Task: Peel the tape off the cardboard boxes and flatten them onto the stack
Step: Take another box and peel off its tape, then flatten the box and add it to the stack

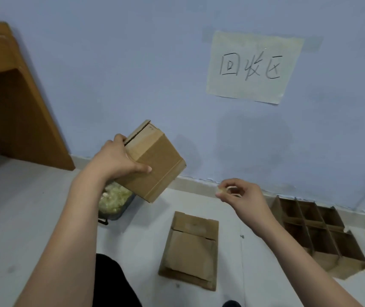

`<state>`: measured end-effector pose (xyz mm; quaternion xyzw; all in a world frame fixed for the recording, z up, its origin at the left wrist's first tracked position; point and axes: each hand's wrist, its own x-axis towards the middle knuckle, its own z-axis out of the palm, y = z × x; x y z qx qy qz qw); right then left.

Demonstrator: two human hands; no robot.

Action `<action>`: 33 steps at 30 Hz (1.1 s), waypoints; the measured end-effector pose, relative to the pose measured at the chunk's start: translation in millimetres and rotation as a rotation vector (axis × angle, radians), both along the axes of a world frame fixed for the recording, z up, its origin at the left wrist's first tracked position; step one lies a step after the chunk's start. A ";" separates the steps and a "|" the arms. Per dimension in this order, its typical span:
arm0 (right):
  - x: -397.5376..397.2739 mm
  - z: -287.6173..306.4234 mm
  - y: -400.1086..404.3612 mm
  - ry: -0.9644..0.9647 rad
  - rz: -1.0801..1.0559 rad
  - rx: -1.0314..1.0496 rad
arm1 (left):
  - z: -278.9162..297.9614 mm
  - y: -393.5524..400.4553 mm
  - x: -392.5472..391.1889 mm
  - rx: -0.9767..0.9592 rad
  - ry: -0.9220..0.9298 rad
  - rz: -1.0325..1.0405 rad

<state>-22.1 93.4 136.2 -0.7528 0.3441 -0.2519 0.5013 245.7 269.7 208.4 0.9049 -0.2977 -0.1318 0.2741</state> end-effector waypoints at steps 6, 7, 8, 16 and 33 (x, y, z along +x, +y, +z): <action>107.7 -39.3 16.9 0.014 0.153 0.036 | -16.2 35.3 56.4 -0.058 0.148 0.191; 125.0 -48.3 21.1 0.025 0.179 0.058 | -20.9 42.8 65.8 -0.059 0.141 0.235; 142.4 -58.0 25.4 0.040 0.198 0.073 | -25.7 50.0 72.7 -0.060 0.142 0.286; 267.6 -143.1 63.3 0.173 0.197 0.057 | -70.5 91.1 123.5 -0.198 0.152 0.715; 375.1 -242.4 70.8 0.406 0.164 -0.158 | -100.3 99.8 138.9 -0.167 0.115 0.756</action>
